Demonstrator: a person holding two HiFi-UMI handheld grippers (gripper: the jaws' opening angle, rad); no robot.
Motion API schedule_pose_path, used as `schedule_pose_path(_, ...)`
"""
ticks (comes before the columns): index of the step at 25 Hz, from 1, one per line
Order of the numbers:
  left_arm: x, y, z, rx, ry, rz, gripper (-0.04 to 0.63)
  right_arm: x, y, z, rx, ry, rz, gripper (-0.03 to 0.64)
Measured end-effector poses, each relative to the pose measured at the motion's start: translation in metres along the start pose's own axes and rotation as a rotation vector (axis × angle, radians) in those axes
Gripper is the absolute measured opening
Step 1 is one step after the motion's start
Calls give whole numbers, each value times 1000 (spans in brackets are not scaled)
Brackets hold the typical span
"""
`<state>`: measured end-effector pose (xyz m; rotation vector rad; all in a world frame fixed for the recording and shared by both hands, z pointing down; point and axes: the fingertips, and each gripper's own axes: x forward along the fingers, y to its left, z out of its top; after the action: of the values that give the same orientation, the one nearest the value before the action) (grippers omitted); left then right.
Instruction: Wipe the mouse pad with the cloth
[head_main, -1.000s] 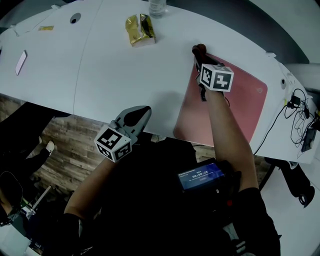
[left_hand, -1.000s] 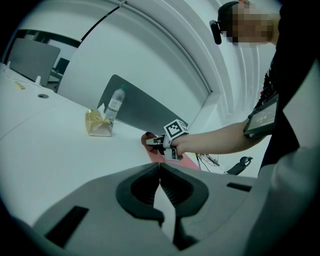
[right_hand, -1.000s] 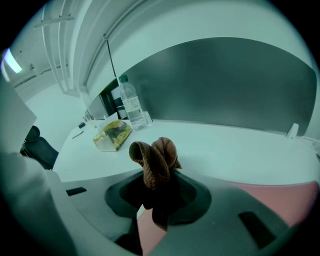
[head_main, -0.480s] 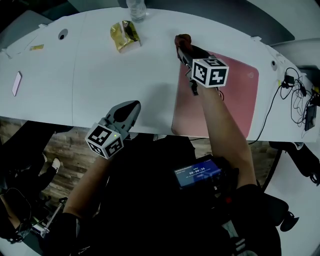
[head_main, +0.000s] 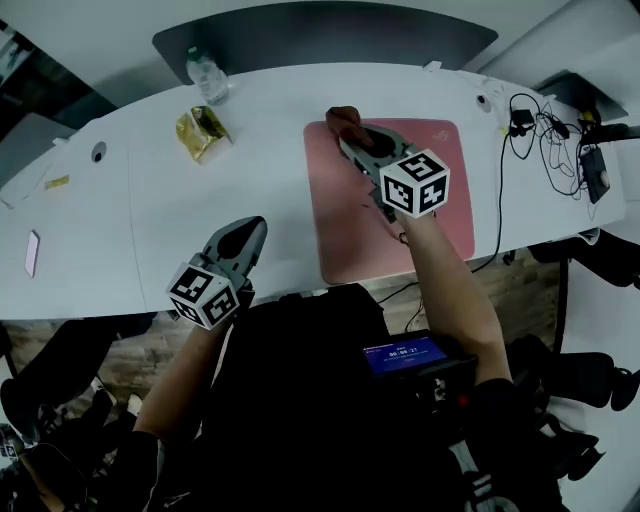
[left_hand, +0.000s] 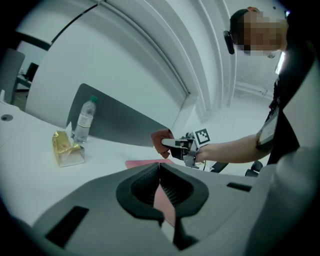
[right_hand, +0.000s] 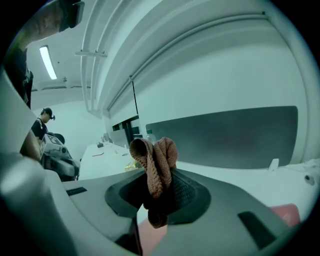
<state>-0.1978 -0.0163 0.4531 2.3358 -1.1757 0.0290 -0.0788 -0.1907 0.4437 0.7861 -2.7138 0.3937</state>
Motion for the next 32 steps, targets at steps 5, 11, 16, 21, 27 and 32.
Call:
schedule_pose_path(5,18,-28,19,38,-20,-98,9,-65,-6,-1,-1,-64,-69,115)
schedule_pose_path(11,26,-53,19,66,-8,-168,9,-137,-3,-27,29,-88,-165,115)
schedule_pose_path(16,26,-64,9,70,18,-193,9,-183,11,-50,61,-110,-214,115)
schedule_pose_path(21,37,-78,0,92,43,-243,9,-216,32,-71,85,-143,-259,115)
schedule_pose_path(27,51,-98,-7,111,74,-313,9,-239,46,-89,146,-185,-323,115)
schedule_pose_path(32,55,-103,-11,120,94,-350,9,-243,54,-98,168,-194,-358,115)
